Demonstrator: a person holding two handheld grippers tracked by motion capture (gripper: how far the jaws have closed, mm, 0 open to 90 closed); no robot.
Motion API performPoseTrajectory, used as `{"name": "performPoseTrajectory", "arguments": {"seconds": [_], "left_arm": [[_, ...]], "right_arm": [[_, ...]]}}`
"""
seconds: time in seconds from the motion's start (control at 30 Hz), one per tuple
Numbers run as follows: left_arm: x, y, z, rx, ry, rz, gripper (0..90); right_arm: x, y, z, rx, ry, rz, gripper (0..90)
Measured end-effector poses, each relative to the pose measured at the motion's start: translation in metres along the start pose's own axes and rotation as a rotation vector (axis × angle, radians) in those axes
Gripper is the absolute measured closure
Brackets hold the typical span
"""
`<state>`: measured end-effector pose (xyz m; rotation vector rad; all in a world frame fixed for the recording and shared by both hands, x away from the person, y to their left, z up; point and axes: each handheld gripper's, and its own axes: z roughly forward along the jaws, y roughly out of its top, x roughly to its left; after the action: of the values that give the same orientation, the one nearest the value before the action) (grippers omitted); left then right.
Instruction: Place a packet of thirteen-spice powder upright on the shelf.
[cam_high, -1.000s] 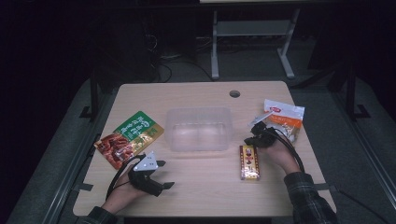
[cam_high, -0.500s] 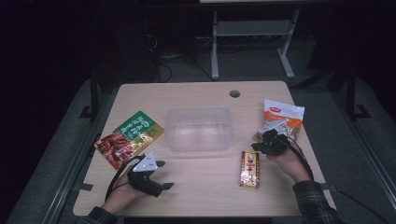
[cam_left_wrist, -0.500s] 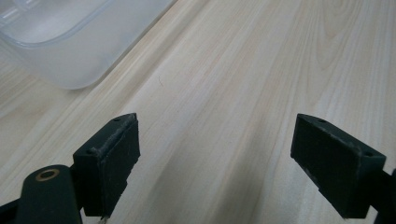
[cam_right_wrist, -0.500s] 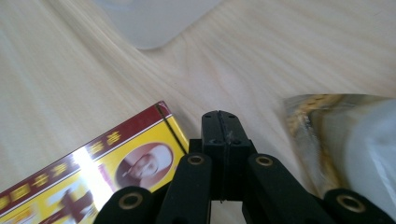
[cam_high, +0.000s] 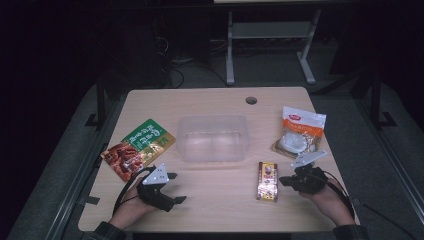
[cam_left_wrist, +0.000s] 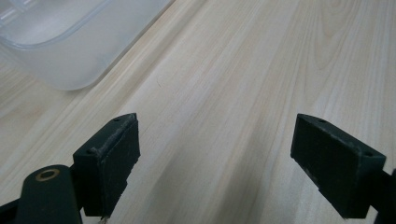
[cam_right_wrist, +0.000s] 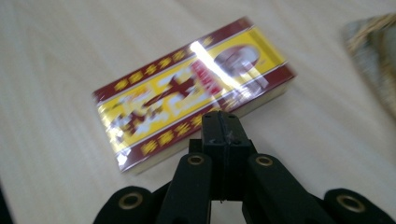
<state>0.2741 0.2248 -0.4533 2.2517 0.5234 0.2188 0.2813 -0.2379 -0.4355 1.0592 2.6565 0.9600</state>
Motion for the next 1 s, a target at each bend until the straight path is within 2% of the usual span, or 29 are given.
{"name": "performPoseTrajectory", "arguments": {"seconds": [0.2,0.37,0.57,0.67,0.83,0.97,1.0], "left_arm": [[0.001,0.000,0.000,0.009,-0.001,0.012,15.1],[0.000,0.000,0.001,0.007,-0.005,0.005,15.1],[0.001,0.000,0.002,0.005,-0.004,-0.001,15.1],[0.001,0.000,0.002,0.005,-0.002,0.002,15.1],[0.002,0.001,0.002,0.008,-0.001,0.002,15.1],[0.002,0.001,0.003,0.010,-0.001,-0.004,15.1],[0.002,0.001,0.003,0.012,-0.001,-0.003,15.1]], "right_arm": [[0.014,-0.012,0.002,0.048,0.033,-0.022,90.0],[0.018,-0.009,0.005,0.048,0.067,-0.038,90.0],[0.032,0.002,0.014,0.050,0.110,-0.089,90.0],[0.038,0.008,0.018,0.047,0.132,-0.097,90.0],[0.043,0.016,0.024,0.040,0.155,-0.129,90.0],[0.050,0.028,0.034,0.038,0.178,-0.157,90.0],[0.053,0.034,0.039,0.035,0.180,-0.179,90.0]]}}
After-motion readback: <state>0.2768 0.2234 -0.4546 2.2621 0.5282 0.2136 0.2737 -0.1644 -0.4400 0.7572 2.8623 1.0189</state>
